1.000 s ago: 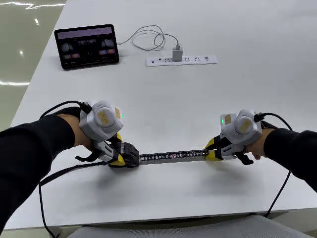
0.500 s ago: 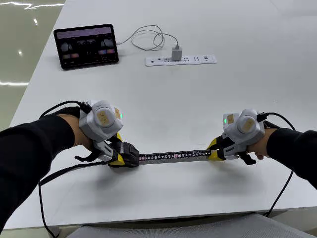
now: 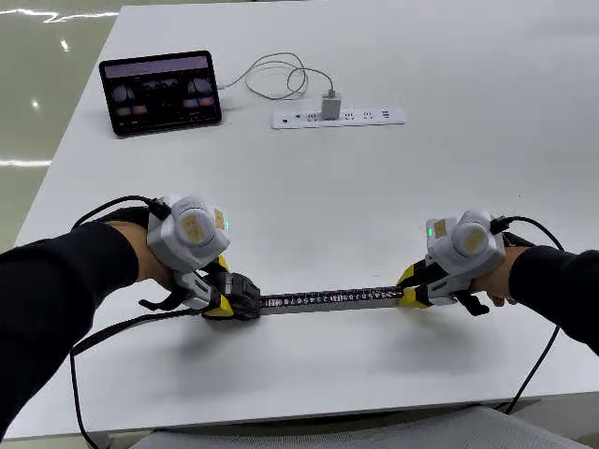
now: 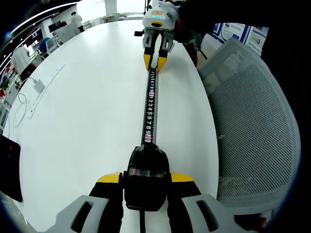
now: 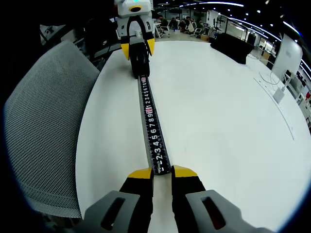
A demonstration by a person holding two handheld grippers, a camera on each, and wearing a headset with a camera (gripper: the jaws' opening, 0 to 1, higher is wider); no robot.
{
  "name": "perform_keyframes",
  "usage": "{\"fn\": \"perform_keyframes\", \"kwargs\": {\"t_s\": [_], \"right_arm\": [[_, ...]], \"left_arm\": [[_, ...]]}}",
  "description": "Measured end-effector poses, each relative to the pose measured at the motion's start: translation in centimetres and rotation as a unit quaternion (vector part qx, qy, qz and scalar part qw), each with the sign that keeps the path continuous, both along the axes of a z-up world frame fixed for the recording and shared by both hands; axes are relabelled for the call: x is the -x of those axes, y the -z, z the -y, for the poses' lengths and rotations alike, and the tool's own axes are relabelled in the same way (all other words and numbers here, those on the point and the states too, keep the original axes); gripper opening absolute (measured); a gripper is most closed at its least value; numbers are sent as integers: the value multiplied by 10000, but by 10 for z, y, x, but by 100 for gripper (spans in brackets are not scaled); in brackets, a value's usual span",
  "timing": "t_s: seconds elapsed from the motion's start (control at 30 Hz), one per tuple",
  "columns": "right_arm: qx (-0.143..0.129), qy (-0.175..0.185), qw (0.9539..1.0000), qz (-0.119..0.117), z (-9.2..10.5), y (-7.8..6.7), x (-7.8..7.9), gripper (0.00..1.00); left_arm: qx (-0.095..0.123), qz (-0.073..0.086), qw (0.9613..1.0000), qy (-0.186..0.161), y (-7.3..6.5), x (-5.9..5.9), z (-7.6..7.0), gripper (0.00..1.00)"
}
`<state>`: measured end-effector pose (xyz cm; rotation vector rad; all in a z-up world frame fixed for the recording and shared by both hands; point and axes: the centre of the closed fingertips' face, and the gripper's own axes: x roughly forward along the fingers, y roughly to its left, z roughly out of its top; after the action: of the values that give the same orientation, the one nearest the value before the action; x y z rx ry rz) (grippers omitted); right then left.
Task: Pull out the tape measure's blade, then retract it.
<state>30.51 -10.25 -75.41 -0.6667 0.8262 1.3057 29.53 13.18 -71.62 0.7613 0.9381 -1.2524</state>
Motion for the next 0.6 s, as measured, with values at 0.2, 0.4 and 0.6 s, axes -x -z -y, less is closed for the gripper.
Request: {"fn": "perform_keyframes", "kwargs": {"t_s": [0.2,0.4,0.6], "right_arm": [[-2,32,10000,-1,4,0,-1,8],[12,27,10000,-9,5,1,-2,8],[13,60,10000,-12,9,2,-3,8]], "left_arm": [[9,-5,10000,-14,0,-1,-1,31],[3,-5,10000,-11,1,-2,-1,31],[-8,-10,10000,3,1,-2,-1,31]]}}
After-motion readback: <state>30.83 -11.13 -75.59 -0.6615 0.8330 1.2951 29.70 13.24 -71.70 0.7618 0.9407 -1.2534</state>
